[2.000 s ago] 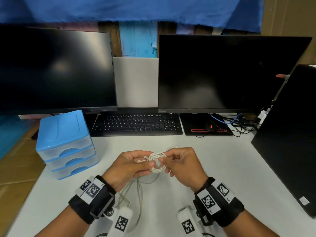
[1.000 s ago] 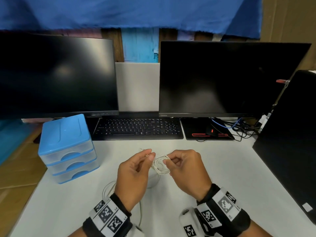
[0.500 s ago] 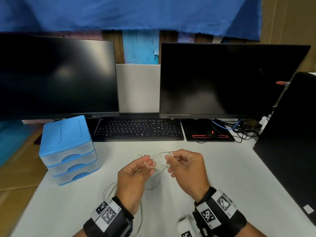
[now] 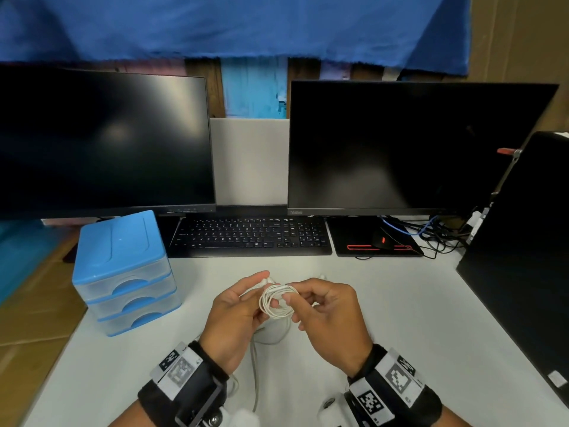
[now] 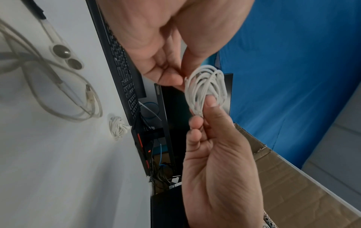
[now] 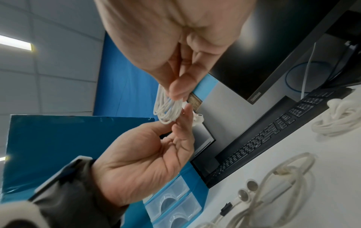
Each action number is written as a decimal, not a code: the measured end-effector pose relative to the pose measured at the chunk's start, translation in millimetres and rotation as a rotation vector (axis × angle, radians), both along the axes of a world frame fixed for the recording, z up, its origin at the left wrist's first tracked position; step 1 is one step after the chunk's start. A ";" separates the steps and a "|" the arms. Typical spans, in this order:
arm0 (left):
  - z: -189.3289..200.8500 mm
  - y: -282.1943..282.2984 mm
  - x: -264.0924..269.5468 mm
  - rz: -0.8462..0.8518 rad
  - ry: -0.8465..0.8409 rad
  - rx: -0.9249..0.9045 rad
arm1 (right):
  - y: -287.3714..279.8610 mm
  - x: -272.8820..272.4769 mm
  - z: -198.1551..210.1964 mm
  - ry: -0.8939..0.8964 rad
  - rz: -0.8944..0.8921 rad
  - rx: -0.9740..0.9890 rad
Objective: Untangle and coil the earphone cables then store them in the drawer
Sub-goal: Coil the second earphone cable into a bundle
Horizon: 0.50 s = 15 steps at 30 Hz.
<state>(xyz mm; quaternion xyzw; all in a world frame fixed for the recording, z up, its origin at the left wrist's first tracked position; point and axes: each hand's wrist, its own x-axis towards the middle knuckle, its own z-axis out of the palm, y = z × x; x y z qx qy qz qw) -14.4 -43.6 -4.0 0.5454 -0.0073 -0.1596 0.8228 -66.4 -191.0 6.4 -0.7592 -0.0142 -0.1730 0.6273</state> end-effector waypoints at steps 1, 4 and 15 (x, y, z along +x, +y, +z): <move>0.5 0.6 0.4 -0.026 -0.013 0.021 | -0.4 0.3 0.0 -0.003 -0.002 -0.001; 3.0 2.6 1.7 -0.028 -0.035 0.062 | -1.8 1.1 0.6 0.004 -0.012 0.017; 4.0 -11.0 -23.5 0.316 -0.359 0.177 | -2.9 9.7 -7.9 0.125 -0.272 0.280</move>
